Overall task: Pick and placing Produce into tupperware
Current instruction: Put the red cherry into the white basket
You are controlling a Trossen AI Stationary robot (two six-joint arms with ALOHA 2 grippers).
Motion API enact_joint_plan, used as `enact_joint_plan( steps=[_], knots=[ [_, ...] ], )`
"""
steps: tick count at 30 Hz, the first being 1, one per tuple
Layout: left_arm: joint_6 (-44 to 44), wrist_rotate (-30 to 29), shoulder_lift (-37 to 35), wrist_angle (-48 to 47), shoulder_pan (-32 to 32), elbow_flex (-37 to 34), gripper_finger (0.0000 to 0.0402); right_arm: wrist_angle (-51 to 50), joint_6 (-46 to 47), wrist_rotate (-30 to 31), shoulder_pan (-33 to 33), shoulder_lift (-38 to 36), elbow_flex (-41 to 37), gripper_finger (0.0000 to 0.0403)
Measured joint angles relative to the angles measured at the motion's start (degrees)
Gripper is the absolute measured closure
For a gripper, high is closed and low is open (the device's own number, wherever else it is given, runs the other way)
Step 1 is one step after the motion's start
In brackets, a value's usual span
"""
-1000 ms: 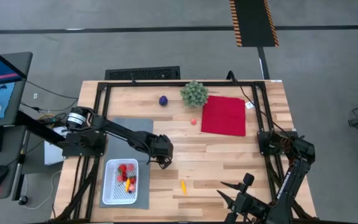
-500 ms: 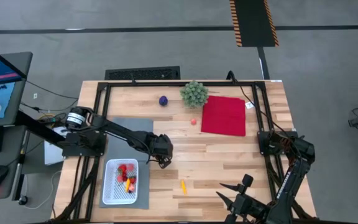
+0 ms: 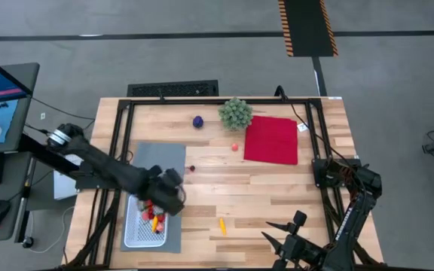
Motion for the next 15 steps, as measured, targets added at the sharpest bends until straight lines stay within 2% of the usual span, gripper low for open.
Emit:
enact_joint_plan(
  steps=[3,6,11,15],
  knots=[
    [-9.83,2.02,-1.4,-2.47,-4.99,-0.43,0.0363,0.12,-0.02,-0.04,-0.59,0.0,0.0,0.0228],
    [-13.81,3.7,-1.27,-4.65,-9.98,-0.45,0.0358,0.69,-1.4,-0.67,-1.39,0.0,0.0,0.0228],
    [-25.93,3.91,0.66,-9.96,-15.9,-0.47,0.0357,2.96,-4.87,-1.05,-2.58,0.0,0.0,0.0228],
    [-25.4,7.73,3.56,-10.18,-17.3,-0.47,0.0343,5.11,-7.94,-1.5,-3.25,0.0,0.0,0.0228]
  ],
)
